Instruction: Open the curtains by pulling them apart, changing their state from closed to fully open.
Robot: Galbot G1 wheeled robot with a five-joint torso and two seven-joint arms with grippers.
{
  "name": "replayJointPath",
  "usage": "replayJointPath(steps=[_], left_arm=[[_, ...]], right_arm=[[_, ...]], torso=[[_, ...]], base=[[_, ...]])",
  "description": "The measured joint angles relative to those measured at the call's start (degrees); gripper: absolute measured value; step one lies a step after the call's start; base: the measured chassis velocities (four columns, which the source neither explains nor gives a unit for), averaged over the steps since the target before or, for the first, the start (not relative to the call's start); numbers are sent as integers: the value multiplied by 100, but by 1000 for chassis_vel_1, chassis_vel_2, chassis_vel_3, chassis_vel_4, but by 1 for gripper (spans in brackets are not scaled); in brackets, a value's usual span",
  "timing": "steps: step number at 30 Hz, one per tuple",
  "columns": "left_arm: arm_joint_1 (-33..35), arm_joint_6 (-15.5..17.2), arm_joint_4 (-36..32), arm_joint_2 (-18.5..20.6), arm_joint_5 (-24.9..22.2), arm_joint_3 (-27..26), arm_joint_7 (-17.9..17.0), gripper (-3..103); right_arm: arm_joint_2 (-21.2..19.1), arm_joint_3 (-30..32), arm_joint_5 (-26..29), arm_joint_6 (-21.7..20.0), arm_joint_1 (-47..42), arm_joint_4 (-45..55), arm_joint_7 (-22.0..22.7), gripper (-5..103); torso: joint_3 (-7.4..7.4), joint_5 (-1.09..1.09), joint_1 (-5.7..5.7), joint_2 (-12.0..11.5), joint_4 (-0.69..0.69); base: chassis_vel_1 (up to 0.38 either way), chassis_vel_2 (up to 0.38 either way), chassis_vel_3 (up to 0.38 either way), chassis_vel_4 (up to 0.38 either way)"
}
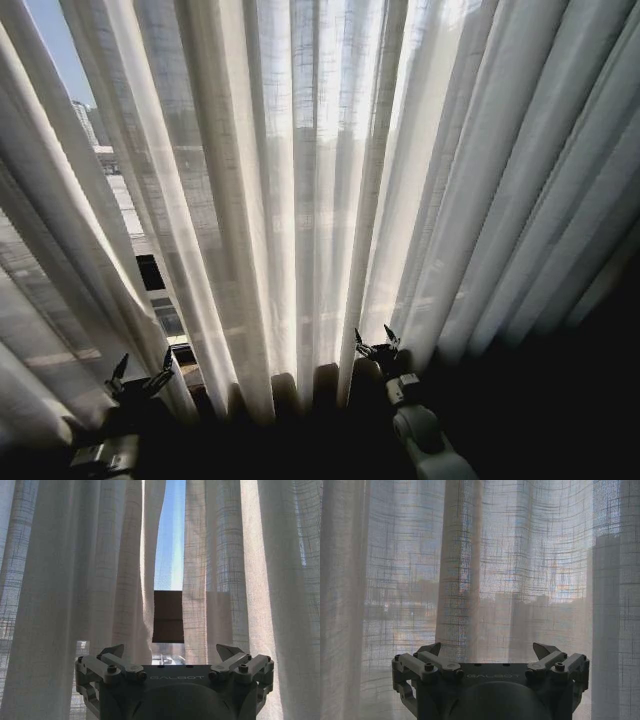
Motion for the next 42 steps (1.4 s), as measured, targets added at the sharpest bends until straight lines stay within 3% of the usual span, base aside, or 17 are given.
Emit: replayJointPath(steps=[16,26,28,30,32,33,34,36,39,42], left_arm=[[0,0,0,0,0,0,0,100],[0,0,0,0,0,0,0,100],[0,0,0,0,0,0,0,100],[1,0,0,0,0,0,0,100],[1,0,0,0,0,0,0,100],[0,0,0,0,0,0,0,100],[1,0,0,0,0,0,0,100],[0,0,0,0,0,0,0,100],[0,0,0,0,0,0,0,100],[0,0,0,0,0,0,0,100]], right_arm=[[-48,-438,310,-91,1111,-936,319,100],[-111,-636,307,-114,1325,-1193,346,102],[-123,-655,276,-96,1354,-1231,310,93],[-123,-659,272,-82,1358,-1243,294,93],[-123,-661,267,-64,1364,-1261,273,83],[-123,-661,265,-58,1364,-1263,268,83],[-122,-662,263,-46,1364,-1266,254,72],[-122,-663,262,-37,1364,-1266,246,72],[-123,-667,261,-15,1364,-1266,217,55],[-122,-667,261,-8,1359,-1264,204,50]], torso=[[-2,-1,-4,2,1],[-2,-1,-4,2,0],[-2,-1,-4,2,0],[-2,-1,-4,2,0],[-2,-1,-4,2,0],[-2,-1,-4,2,0],[-2,-1,-4,2,0],[-2,-1,-4,2,0],[-2,-1,-4,2,0],[-2,-1,-4,2,0]], base=[[0,0,0,0],[0,0,0,0],[0,0,0,0],[0,0,0,0],[0,0,0,0],[0,0,0,0],[0,0,0,0],[0,0,0,0],[0,0,0,0],[0,0,0,0]])
